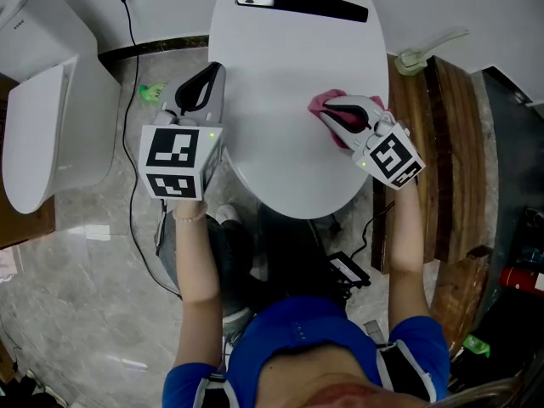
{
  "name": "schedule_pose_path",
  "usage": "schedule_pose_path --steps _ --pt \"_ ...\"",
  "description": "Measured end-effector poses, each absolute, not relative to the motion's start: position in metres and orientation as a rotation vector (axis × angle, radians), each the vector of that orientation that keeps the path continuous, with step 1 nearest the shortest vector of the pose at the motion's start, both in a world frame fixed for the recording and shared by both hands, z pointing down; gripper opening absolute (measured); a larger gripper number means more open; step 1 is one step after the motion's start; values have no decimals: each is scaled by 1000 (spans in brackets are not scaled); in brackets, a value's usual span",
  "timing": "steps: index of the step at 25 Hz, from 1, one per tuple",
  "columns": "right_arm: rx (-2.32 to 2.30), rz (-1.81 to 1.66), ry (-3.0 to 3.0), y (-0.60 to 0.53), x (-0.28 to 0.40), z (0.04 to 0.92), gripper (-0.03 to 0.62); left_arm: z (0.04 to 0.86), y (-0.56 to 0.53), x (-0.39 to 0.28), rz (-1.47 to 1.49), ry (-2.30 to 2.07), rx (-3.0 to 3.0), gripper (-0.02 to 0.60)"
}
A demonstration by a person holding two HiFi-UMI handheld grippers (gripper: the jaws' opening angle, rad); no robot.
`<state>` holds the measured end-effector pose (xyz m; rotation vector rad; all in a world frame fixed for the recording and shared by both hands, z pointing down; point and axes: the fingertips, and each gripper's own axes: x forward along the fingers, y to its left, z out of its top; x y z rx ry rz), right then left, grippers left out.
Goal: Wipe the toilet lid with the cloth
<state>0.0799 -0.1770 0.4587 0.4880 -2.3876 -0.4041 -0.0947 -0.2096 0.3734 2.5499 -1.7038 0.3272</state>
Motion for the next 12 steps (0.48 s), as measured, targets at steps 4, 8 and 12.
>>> schedule_pose_path --steps 4,8,12 --pt "513 -400 -2385 -178 88 458 17 372 -208 -96 323 -1707 2550 2" --pt "553 -384 -2383 -181 100 458 17 372 -208 -97 325 -1707 2549 2" --pt "576 -384 -2385 -181 109 458 17 372 -206 -97 325 -1705 2552 2"
